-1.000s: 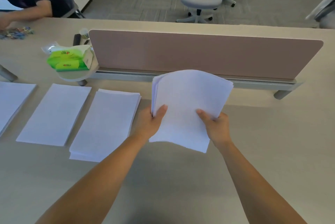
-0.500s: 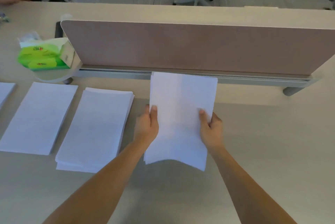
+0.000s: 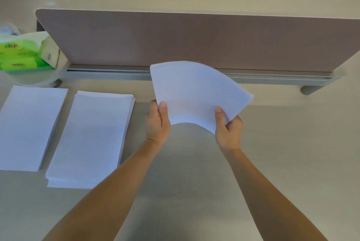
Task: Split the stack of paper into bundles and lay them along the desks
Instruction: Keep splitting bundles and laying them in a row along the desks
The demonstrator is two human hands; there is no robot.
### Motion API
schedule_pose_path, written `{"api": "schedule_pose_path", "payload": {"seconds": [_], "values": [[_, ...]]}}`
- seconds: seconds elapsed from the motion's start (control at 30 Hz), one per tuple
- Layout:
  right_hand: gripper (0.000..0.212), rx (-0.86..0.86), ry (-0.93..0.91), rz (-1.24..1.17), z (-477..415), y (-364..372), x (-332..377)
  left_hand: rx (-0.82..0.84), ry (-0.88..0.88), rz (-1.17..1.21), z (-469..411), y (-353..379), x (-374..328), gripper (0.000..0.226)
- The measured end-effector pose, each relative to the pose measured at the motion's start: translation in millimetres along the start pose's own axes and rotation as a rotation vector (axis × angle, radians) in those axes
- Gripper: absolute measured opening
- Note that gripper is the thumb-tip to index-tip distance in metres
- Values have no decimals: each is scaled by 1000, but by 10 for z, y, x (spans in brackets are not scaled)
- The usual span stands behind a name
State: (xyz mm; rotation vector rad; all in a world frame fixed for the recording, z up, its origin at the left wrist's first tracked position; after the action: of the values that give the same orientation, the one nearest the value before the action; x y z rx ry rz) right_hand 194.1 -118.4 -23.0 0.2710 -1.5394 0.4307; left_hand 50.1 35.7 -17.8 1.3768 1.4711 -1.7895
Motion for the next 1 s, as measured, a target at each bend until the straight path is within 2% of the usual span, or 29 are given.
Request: {"api": "schedule_pose_path", "payload": {"seconds": [0.1,0.17,0.37,0.6,0.67,0.73,0.8,0.87,1.0], "values": [[15,-62,-21,-35,-17,-7,55,-22,21,61,-6,40,-64,32],[11,-86,-25,-53,-14,-11,28,-22,32,88,-11,56,-52,31],[19,-75,63,-80,-54,9,-59,30,-16,88,-51,106,31,32],[13,-96,42,51,-81,-3,103,-11,104,-122,-98,-61,-147,32],[15,-70,62,70,-57,-48,98,30,43,-179,-85,-138,-103,34],[22,-20,128,125,2,-45,-11,124,-108,-245,-34,-130,96,39],[32,11,232,280,74,-6,-209,231,-213,-333,47,-66,365,45],[36,60,338,438,140,63,-406,299,-238,-416,127,-10,592,51],[31,129,393,538,243,197,-601,298,-237,-564,285,5,796,62]]}}
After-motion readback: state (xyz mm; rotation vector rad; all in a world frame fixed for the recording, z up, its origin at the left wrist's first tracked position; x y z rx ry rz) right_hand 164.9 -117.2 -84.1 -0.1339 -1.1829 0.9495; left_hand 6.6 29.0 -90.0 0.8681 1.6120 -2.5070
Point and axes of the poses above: each hand's wrist, its own z-axis away from the middle knuckle, its own y-axis out of the palm, x = y × z, the point moved 4 cm from there along -z, towards the middle knuckle
